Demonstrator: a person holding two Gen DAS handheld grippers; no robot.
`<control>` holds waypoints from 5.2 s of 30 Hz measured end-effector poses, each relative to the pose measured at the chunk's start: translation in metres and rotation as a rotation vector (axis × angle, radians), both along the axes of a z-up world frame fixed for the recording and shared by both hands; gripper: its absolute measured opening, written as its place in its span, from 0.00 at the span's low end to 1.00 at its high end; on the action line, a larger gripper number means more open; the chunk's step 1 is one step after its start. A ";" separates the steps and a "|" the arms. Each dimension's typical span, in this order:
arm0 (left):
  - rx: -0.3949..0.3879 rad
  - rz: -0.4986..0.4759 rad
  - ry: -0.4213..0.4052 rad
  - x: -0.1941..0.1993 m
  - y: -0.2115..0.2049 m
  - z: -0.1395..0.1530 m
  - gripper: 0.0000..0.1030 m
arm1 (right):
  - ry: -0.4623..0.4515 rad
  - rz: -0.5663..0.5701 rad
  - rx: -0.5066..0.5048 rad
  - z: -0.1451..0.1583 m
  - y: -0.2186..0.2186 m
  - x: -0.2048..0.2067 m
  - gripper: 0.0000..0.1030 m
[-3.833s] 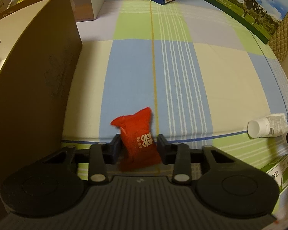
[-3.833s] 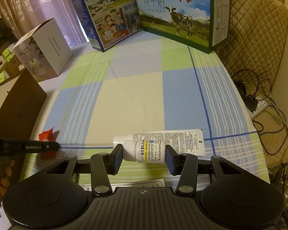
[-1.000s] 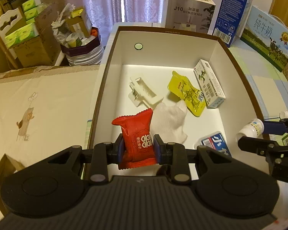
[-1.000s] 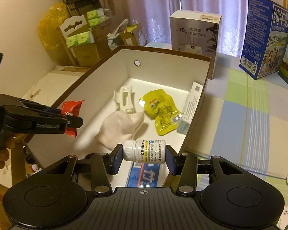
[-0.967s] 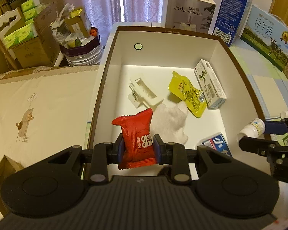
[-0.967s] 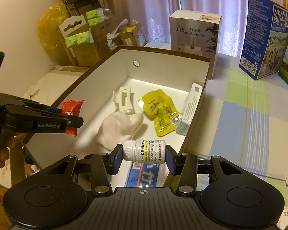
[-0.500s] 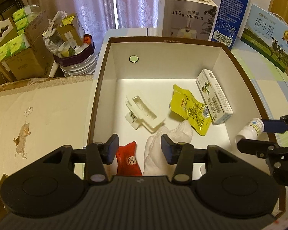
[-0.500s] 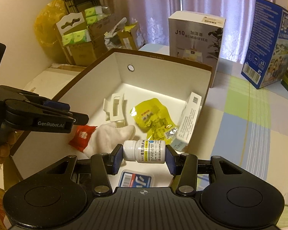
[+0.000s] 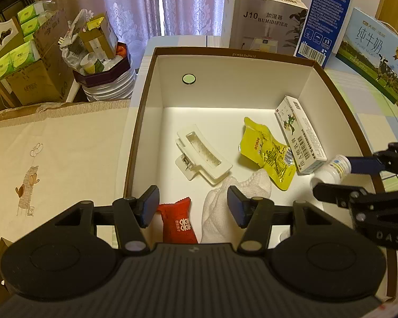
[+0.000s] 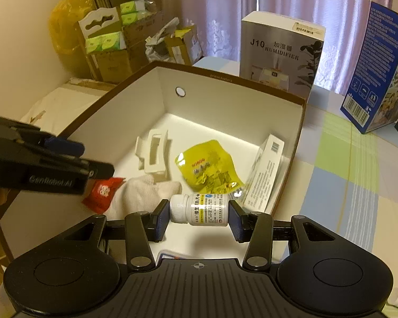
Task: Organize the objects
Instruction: 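Open both tools to drop the red packet and pill bottle into the box, then withdraw both tools from the box toward the medicine box and white tube, then grasp the green-white medicine box with the left tool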
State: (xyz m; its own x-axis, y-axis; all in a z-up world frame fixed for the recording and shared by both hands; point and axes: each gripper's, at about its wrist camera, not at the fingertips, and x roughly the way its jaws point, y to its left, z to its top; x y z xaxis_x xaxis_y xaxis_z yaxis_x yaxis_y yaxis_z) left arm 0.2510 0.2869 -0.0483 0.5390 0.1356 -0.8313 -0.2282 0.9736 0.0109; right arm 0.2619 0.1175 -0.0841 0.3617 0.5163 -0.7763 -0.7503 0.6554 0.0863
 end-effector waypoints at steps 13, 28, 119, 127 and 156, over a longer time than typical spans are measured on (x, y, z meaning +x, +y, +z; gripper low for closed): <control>-0.007 -0.007 -0.034 -0.016 -0.007 0.015 0.74 | 0.031 -0.040 0.081 0.019 -0.018 -0.002 0.43; -0.033 0.019 -0.066 -0.059 -0.023 0.046 0.82 | 0.083 -0.096 0.127 0.038 -0.056 -0.039 0.43; -0.037 -0.548 0.047 0.010 -0.391 -0.037 0.84 | 0.294 -0.605 0.064 -0.003 -0.448 -0.028 0.44; 0.001 -0.716 0.032 0.046 -0.414 -0.056 0.84 | 0.306 -0.685 0.055 -0.008 -0.470 -0.021 0.44; 0.008 -0.451 0.046 0.035 -0.363 -0.084 0.50 | 0.188 -0.576 0.053 -0.018 -0.459 0.031 0.43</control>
State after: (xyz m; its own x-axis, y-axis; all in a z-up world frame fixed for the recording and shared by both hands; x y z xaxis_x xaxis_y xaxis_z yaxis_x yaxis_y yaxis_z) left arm 0.2864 -0.0763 -0.1327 0.5084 -0.0981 -0.8555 0.2199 0.9754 0.0188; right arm 0.2928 -0.3420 -0.1022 0.4535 0.3182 -0.8325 -0.2450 0.9426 0.2268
